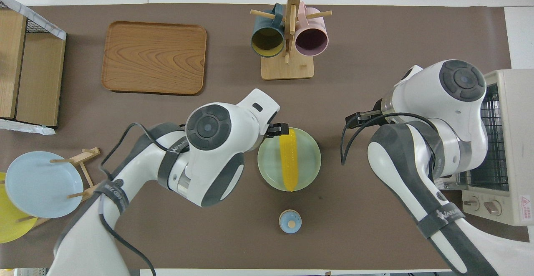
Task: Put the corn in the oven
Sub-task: 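Lower the corn onto the green plate and open the left gripper, then grasp the green plate rim with the right gripper while the left gripper retracts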
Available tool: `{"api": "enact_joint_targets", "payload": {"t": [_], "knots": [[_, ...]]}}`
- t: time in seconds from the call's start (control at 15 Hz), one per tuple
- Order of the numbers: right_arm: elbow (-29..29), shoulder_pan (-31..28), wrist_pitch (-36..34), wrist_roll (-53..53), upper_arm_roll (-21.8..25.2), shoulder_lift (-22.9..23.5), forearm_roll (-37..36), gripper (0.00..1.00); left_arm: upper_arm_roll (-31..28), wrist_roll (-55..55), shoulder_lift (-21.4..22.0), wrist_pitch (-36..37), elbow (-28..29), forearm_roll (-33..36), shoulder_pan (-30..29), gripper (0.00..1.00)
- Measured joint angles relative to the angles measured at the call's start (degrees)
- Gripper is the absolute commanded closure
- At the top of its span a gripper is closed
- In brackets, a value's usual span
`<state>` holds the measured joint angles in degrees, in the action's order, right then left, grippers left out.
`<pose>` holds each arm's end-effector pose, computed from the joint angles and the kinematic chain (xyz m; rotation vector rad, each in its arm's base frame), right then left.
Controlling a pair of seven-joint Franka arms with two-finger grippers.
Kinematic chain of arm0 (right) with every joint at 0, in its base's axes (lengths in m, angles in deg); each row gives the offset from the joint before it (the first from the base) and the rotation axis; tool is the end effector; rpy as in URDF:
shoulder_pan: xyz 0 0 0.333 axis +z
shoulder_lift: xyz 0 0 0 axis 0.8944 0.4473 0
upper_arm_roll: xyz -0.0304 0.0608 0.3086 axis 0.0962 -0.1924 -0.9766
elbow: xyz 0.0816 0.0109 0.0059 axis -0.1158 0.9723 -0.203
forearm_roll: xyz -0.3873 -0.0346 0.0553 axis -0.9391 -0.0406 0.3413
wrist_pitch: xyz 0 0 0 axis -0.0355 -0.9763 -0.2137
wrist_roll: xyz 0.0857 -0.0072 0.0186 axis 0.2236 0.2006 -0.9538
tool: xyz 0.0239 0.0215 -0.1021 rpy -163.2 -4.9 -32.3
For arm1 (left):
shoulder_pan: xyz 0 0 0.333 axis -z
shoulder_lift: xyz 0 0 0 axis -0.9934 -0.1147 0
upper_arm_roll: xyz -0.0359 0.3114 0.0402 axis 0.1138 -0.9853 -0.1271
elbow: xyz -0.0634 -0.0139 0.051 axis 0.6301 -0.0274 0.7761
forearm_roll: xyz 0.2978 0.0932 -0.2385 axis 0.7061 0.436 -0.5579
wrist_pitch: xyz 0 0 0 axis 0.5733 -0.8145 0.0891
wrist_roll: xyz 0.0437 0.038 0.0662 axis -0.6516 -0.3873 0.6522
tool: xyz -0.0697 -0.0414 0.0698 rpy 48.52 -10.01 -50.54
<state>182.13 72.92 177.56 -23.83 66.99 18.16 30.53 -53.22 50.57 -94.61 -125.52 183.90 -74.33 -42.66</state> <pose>0.5508 0.1322 0.3932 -3.0628 -0.1676 0.0700 0.4799 -0.3949 0.4029 2.9122 0.0171 0.0850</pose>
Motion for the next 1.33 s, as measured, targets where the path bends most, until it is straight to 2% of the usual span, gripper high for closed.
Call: {"api": "enact_joint_targets", "payload": {"t": [0.13,0.47,0.6,0.73,0.8,0.93,1.0,1.33], "knots": [[-2.2,2.3,-2.1,6.1,-1.4,0.0,0.0,0.0,-0.2,1.2,2.7,6.1,-1.5,3.0,-4.9,0.0],[-7.9,19.4,-3.4,28.3,-2.2,0.9,-5.2,0.0,-0.5,13.2,7.1,16.8,-5.7,4.5,-19.4,0.0],[-10.7,24.2,-3.4,33.6,-2.3,3.6,-8.4,0.0,-0.6,18.5,8.5,19.9,-6.9,4.8,-24.4,0.0],[-13.1,29.2,-3.0,39.6,-2.3,8.4,-13.7,0.0,-0.6,23.9,9.9,22.6,-7.5,6.2,-28.7,0.0],[-13.5,31.5,-1.3,43.0,-2.3,11.3,-16.1,0.12,-0.6,26.2,10.5,23.9,-7.8,7.2,-30.5,0.0],[-13.4,33.5,2.4,46.7,-2.3,16.4,-18.4,0.48,-0.5,29.4,11.7,26.7,-7.9,8.5,-33.2,0.0],[-13.4,33.5,3.4,46.9,-2.2,17.8,-18.7,0.6,-0.5,30.4,12.4,28.3,-8.0,8.7,-34.2,0.0],[-11.6,32.4,5.6,46.8,-1.6,18.2,-18.7,0.61,-0.1,31.1,16.1,37.0,-8.0,10.5,-35.0,0.0]]}}
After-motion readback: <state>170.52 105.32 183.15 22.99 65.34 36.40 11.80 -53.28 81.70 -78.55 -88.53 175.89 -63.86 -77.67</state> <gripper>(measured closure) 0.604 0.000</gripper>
